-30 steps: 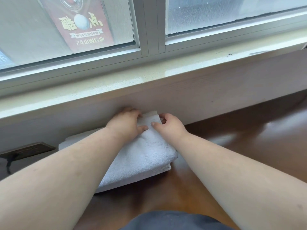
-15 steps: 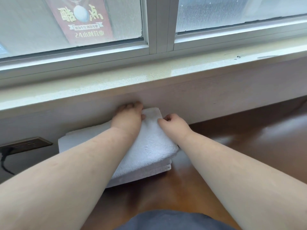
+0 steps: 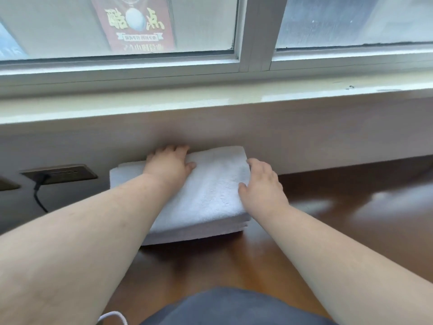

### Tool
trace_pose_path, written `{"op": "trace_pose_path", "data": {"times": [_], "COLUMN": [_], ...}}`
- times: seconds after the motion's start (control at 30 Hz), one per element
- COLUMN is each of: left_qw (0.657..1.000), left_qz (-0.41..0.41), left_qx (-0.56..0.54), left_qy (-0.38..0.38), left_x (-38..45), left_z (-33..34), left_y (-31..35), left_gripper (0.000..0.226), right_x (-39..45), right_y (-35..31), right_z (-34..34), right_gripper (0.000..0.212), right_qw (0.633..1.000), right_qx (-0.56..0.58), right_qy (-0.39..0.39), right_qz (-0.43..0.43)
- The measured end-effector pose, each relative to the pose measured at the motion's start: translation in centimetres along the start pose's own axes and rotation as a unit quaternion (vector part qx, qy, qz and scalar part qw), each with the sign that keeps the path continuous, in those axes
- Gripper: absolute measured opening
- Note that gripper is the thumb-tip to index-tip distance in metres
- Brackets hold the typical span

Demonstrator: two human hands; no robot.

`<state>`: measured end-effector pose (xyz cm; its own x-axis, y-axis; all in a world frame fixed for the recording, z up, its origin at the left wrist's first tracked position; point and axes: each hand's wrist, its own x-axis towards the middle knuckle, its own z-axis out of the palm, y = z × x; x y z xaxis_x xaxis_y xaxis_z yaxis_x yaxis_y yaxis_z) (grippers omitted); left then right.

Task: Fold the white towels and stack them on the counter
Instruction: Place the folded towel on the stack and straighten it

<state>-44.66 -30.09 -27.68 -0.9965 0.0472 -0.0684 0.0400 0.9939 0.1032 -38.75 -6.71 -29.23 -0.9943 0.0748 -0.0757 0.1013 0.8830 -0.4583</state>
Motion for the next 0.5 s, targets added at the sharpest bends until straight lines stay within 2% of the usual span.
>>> {"op": "trace_pose_path", "data": {"times": [0.03,0.07,0.13,0.2,0.3,0.4,0.5], "left_qw": [1.0,0.998,0.993,0.979,0.939,0.894,0.893], "left_qz": [-0.024,-0.05,-0.118,-0.199,-0.266,-0.306,-0.292], "left_qx": [0.003,0.008,0.005,-0.055,-0.218,-0.328,-0.34], "left_qy": [0.017,0.024,0.017,0.004,0.012,-0.007,-0.035], "left_x": [-1.1,-2.1,-4.0,-5.6,-7.1,-7.9,-8.5], "left_z": [0.0,0.1,0.2,-0.1,-0.2,-0.1,0.5], "left_y": [-1.7,-3.5,-6.8,-9.3,-11.4,-12.1,-12.3], "left_gripper": [0.053,0.055,0.058,0.063,0.068,0.061,0.048], "right_x": [-0.2,-0.5,-0.8,-1.0,-0.5,0.3,1.2], "right_y": [-1.4,-3.0,-6.2,-9.0,-12.6,-16.6,-20.0], "right_z": [0.2,0.4,1.4,2.6,3.2,4.2,5.4], "right_gripper": [0.059,0.058,0.057,0.053,0.049,0.042,0.04], "right_qw": [0.996,0.988,0.968,0.948,0.935,0.93,0.931], "right_qx": [-0.033,-0.055,-0.1,-0.162,-0.236,-0.202,-0.144], "right_qy": [0.033,0.032,-0.042,-0.129,-0.136,-0.136,-0.143], "right_qz": [-0.073,-0.137,-0.228,-0.242,-0.229,-0.274,-0.303]}}
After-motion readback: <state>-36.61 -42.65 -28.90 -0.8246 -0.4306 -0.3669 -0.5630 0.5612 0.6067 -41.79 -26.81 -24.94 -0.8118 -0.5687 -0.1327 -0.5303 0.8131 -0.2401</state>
